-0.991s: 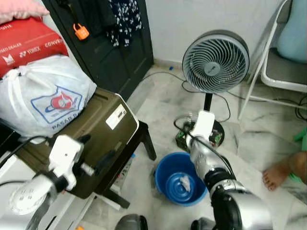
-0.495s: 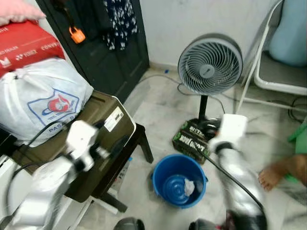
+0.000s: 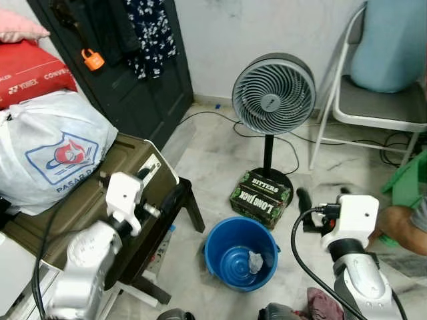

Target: Clean up the room

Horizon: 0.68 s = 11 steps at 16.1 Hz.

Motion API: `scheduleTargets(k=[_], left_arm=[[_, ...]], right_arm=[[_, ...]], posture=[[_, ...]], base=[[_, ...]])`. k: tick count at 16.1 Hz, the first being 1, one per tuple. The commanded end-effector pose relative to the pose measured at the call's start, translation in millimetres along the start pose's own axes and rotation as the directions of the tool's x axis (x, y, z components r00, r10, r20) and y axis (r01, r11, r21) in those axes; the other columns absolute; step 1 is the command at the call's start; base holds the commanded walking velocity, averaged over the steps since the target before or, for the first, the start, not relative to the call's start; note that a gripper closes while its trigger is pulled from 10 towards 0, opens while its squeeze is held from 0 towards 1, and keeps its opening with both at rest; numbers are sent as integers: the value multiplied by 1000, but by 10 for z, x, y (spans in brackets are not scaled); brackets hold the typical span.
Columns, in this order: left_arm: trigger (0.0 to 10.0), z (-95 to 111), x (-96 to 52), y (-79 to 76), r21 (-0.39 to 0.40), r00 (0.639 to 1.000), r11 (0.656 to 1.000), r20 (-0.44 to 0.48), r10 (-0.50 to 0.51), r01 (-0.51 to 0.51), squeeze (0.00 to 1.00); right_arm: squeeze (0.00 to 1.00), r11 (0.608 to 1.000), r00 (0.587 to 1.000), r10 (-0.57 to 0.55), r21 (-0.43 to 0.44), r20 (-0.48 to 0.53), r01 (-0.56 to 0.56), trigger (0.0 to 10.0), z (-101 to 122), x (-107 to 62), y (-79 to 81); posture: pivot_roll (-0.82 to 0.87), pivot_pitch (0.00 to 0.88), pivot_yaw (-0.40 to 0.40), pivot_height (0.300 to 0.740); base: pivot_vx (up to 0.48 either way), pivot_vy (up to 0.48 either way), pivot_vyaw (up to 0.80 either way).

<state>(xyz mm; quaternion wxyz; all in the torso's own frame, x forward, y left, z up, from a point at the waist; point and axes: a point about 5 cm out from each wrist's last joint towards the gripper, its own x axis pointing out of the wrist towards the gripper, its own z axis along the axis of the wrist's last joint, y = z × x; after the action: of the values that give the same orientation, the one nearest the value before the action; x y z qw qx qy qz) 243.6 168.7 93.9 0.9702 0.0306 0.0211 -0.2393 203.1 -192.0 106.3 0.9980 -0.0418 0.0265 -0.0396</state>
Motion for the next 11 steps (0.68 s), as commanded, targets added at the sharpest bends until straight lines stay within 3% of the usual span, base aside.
scheduleTargets(k=[1, 2, 3, 4, 6, 7, 8, 11], left_arm=[[10000, -29, -64, 67, 15, 999, 999, -7, 52, -52, 0], [10000, -72, -125, 88, 17, 993, 993, 4, 116, -116, 0], [10000, -74, -137, 124, 0, 985, 985, 18, 171, -171, 0], [10000, -91, -133, 152, 0, 975, 976, 30, 218, -218, 0], [10000, -93, -41, 147, -25, 965, 967, 56, 255, -254, 0], [10000, -81, -10, 140, 3, 963, 965, 67, 263, -264, 0], [10000, -59, 59, 91, -33, 971, 974, 79, 225, -223, 0], [10000, -25, 85, 61, -35, 971, 975, 98, 220, -217, 0]], right_arm=[[1000, 998, 999, -53, -19, 0, 53, 10000, -9, -37, -50], [1000, 994, 995, -104, -45, -1, 104, 10000, -38, -105, -99], [600, 992, 995, -103, -66, 11, 104, 10000, -35, -122, -83], [0, 989, 996, -81, -118, 45, 85, 10000, -13, -115, -32], [0, 986, 995, -70, -145, 66, 79, 10000, -10, -31, 11], [0, 987, 995, -67, -144, 71, 77, 10000, -4, 0, 12], [0, 987, 994, -54, -145, 96, 68, 10000, 47, 62, 14], [0, 988, 992, -35, -146, 124, 53, 10000, 104, 84, 41]], posture=[[-213, 0, 121, 740], [-213, 0, 127, 740], [-212, 0, 127, 740], [-212, 0, 120, 740], [-207, 0, 109, 740], [-207, 0, 107, 740], [-210, 0, 108, 740], [-215, 0, 113, 740]], base=[[0, 0, 0], [0, 0, 0], [0, 0, 0], [0, 0, 0], [0, 0, 0], [0, 0, 0], [0, 0, 0], [0, 0, 0]])
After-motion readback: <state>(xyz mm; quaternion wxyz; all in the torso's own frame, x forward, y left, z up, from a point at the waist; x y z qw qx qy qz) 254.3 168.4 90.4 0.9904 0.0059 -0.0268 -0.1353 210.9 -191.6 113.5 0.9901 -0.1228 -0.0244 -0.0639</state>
